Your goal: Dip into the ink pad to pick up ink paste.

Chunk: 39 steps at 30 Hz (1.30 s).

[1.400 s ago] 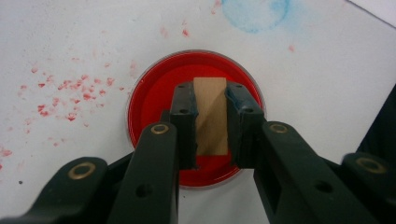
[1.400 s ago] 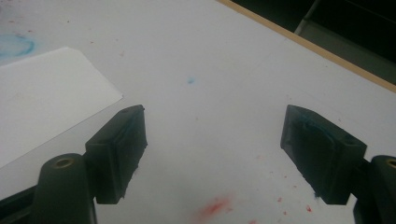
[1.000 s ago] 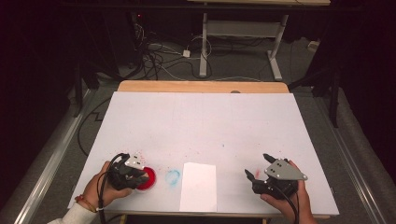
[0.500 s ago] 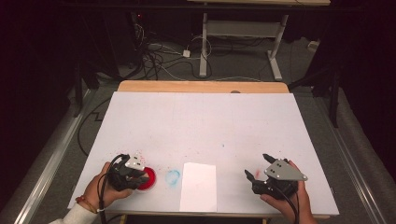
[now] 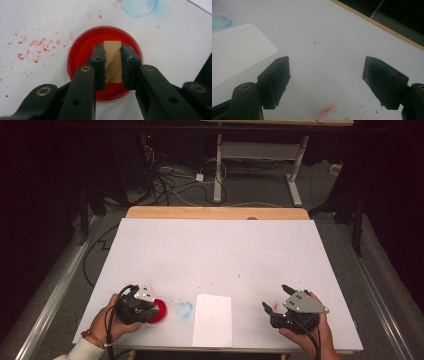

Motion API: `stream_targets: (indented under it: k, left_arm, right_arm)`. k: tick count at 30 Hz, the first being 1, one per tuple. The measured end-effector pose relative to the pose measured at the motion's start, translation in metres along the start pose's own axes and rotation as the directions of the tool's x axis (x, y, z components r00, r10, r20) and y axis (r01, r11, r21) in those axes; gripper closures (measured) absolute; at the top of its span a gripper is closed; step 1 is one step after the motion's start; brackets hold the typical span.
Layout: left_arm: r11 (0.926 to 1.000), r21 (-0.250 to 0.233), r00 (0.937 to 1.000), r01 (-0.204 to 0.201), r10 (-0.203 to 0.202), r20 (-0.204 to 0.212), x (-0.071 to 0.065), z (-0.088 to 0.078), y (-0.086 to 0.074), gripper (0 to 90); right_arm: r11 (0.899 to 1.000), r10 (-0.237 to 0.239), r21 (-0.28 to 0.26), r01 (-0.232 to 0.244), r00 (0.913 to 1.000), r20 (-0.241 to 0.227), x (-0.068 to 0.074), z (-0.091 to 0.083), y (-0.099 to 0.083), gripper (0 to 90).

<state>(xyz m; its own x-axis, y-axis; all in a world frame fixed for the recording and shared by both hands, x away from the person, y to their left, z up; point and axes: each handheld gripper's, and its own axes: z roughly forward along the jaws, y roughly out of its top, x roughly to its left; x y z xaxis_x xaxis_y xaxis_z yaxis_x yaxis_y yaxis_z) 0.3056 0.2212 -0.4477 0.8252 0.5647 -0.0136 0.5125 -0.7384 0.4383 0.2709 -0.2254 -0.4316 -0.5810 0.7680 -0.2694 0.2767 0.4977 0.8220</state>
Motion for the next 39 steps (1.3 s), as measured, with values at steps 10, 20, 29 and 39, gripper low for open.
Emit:
stream_targets:
  k: [10,20,29,39]
  left_arm:
    - [0.9945,-0.104,0.9986,-0.011,0.005,-0.053,0.000,-0.045,0.007,73.8]
    - [0.9946,-0.101,0.9979,-0.026,0.019,-0.062,0.004,-0.052,0.011,73.7]
    - [0.9995,-0.020,0.9994,-0.023,0.023,-0.026,0.006,-0.020,0.012,73.7]
    - [0.9994,0.025,0.9994,-0.024,0.025,-0.023,0.009,0.000,0.009,73.7]
  right_arm:
    - [1.000,0.002,0.003,-0.002,1.0000,-0.002,-0.001,0.000,-0.001,22.6]
    - [1.000,-0.004,0.008,0.004,1.0000,-0.003,0.000,0.001,-0.001,22.6]
    - [1.000,-0.004,0.012,0.005,1.0000,-0.004,0.000,0.001,-0.001,22.6]
    - [1.000,-0.007,0.014,0.007,1.0000,0.001,0.000,0.001,-0.002,22.6]
